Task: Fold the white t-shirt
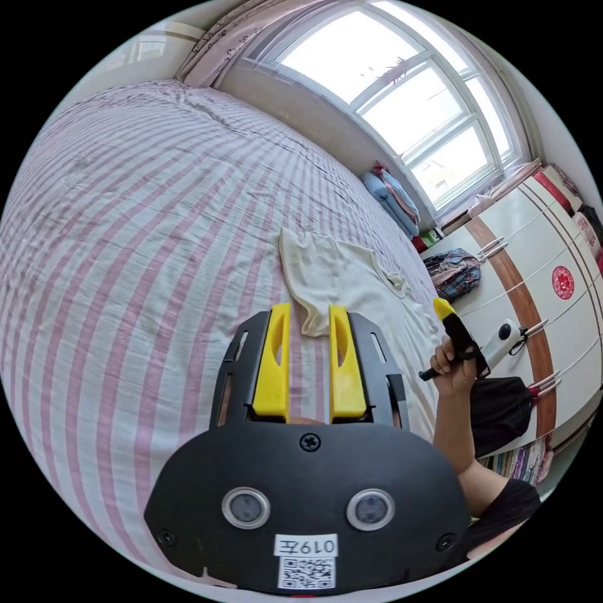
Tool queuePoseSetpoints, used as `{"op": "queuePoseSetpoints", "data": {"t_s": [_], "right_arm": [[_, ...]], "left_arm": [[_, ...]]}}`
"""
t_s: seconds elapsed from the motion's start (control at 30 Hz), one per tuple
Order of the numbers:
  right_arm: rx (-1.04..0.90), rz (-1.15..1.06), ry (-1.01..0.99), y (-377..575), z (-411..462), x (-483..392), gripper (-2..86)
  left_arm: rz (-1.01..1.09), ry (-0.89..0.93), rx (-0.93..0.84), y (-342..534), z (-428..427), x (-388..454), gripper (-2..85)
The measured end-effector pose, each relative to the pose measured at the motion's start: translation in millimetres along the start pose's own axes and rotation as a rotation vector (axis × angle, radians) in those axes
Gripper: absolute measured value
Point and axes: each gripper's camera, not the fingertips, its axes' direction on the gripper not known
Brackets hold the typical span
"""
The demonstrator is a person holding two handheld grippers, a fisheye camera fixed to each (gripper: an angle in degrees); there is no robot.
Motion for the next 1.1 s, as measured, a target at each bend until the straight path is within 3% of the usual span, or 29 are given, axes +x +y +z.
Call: {"op": "queuePoseSetpoints", "data": {"t_s": [0.2, 0.4, 0.53, 0.73, 1.0, 1.1], "right_arm": [[-0.256, -0.174, -0.013, -89, 129, 1, 6.5], [-0.488, -0.199, -0.217, -131, 265, 24, 8.9], [-0.633, -0.192, -0.197, -134, 337, 37, 8.4], [-0.785, -0.192, -0.104, -123, 405, 32, 6.3], [-0.862, -0.249, -0.162, -108, 441, 15, 0.8], [-0.752, -0.264, -0.158, -118, 434, 9, -0.3]], "left_arm": [[0.067, -0.069, -0.051, -10, 29, -1, 11.7], [0.083, 0.169, -0.065, -17, 20, -40, 10.7], [0.095, 0.304, -0.119, -24, 26, -59, 8.9], [0.108, 0.343, -0.145, -28, 28, -68, 7.2], [0.079, 0.397, -0.145, -29, 32, -84, 4.2], [0.072, 0.409, -0.129, -28, 32, -87, 3.0]]}}
